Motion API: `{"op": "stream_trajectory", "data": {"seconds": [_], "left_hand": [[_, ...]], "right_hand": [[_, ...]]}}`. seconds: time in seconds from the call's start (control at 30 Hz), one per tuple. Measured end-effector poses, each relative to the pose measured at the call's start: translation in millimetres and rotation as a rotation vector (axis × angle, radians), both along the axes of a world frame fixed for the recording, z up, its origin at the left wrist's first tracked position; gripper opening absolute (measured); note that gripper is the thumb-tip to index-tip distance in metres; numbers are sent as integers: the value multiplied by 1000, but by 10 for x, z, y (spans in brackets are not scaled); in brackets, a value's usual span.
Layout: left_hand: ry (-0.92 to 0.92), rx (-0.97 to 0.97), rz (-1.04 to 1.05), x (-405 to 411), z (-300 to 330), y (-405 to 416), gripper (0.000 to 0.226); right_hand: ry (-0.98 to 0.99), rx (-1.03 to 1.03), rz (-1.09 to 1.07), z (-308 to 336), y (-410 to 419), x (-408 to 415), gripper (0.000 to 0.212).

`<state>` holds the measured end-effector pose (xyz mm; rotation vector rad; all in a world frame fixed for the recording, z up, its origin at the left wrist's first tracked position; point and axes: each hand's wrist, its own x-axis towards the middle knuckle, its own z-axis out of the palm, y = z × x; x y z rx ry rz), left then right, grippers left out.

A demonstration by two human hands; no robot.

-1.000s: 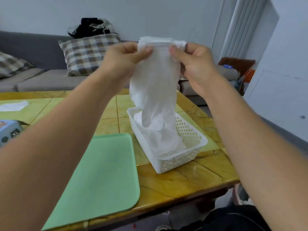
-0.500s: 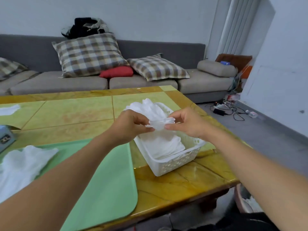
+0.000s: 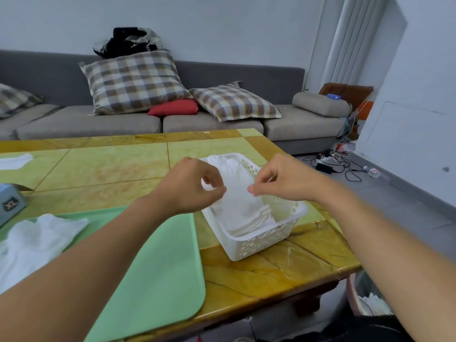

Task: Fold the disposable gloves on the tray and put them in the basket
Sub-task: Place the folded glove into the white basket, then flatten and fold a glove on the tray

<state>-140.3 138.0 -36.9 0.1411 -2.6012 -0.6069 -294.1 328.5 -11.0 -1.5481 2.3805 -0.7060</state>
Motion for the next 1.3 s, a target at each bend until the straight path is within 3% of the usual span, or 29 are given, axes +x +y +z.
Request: {"op": "stream_trajectory", "data": {"seconds": [0.03,0.13,0.2,0.3,0.37,0.47,0.53,0.6,0.67,0.77,0.83,0.93,0.97,1.03,1.17,1.3], "left_hand": [[15,-122,87,-2,8,-20,14],[-167,-384,186,-66,-21,-27,34],[-264,-446,193,-112,-55,29,43],[-342,-406,204,-186,-102,107,50],[-460,-385,214,-212,-117,143,46],[-559,-347,181,-213,-147,123,22],[-567,-304,150,-180,-169,77,25],[-523,-265,129,-111,-185,27,39],[-412,-201,106,-6,-184,-46,52],[-186,-67,84,165,-94,-157,37],[-73,23,122,270,18,-270,20],[-72,76,254,606,140,-543,16],[-112,68,296,731,157,-652,16],[-224,6,396,1059,143,-874,15],[-413,-24,569,1866,-38,-1266,18],[-514,30,641,2489,-179,-1492,18]], "right_hand": [[54,-37,14,-28,-99,17,15],[114,167,87,-215,-417,41,85],[134,320,113,-287,-597,26,124],[184,498,101,-325,-782,-67,147],[193,585,112,-349,-838,-60,145],[100,598,125,-410,-897,-65,133],[97,611,120,-470,-917,-95,138],[88,612,106,-438,-905,-71,140],[45,562,101,-294,-848,-13,127],[96,533,4,45,-710,89,116],[216,382,-61,250,-679,198,93],[194,-131,32,338,-931,702,40],[138,-213,98,308,-1043,926,28],[83,-152,259,99,-1302,1384,17],[123,74,441,-486,-1799,1962,35],[21,-13,503,-586,-2102,2334,51]]}}
